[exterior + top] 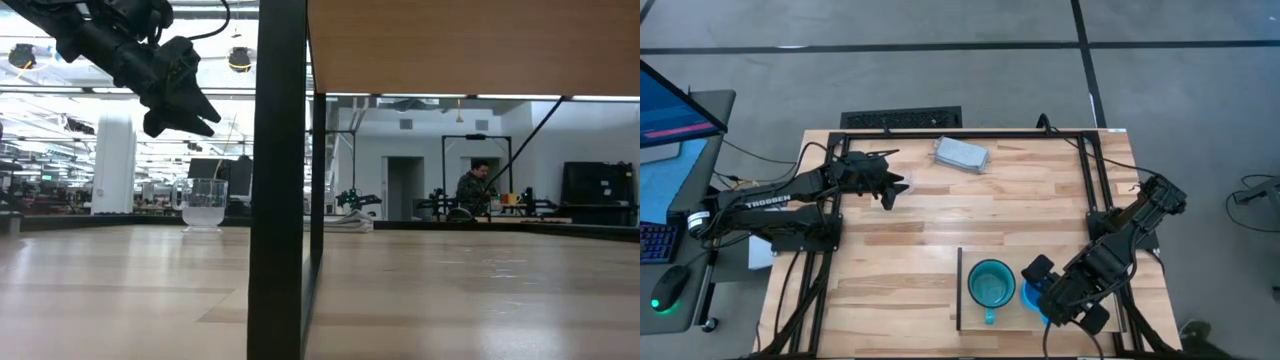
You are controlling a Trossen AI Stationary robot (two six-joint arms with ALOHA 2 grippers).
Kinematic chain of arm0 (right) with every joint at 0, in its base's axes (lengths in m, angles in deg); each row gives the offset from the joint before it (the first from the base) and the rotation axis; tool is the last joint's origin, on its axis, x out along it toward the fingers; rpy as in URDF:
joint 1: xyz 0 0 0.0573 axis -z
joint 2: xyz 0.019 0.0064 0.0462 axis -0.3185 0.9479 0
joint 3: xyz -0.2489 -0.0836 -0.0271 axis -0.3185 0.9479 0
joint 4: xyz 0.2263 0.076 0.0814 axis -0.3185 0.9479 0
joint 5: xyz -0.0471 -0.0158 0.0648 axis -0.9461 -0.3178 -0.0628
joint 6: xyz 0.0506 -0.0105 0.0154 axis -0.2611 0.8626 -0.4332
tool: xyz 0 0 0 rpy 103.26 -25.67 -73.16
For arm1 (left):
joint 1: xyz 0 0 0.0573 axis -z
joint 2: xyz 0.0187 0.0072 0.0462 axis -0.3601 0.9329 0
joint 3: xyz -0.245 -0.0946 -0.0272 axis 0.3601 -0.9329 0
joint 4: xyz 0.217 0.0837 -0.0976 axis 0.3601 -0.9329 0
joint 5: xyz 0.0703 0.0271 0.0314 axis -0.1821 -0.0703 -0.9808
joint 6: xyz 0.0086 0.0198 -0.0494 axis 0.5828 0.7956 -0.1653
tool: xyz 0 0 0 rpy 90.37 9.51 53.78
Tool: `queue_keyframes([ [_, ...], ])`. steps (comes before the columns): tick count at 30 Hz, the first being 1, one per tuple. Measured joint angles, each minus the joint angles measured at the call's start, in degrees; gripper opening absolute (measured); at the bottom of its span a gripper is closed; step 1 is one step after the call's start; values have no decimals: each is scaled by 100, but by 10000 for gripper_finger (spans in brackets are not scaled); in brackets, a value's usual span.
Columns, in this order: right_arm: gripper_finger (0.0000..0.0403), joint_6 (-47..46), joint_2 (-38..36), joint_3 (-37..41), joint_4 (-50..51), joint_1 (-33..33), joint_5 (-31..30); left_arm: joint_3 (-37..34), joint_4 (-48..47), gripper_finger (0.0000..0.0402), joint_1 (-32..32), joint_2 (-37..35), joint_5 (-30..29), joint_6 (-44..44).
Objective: Stack small to large cups/mugs on shelf
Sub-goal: Put the light blue mug on the shelf
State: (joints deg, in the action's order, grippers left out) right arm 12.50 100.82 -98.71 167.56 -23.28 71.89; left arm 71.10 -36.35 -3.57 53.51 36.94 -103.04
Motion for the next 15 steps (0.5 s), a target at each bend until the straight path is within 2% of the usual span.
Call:
queue_keyframes([
  [15, 137, -32, 0, 0, -75, -2, -5, 0, 0, 179, -1, -2, 2, -99],
])
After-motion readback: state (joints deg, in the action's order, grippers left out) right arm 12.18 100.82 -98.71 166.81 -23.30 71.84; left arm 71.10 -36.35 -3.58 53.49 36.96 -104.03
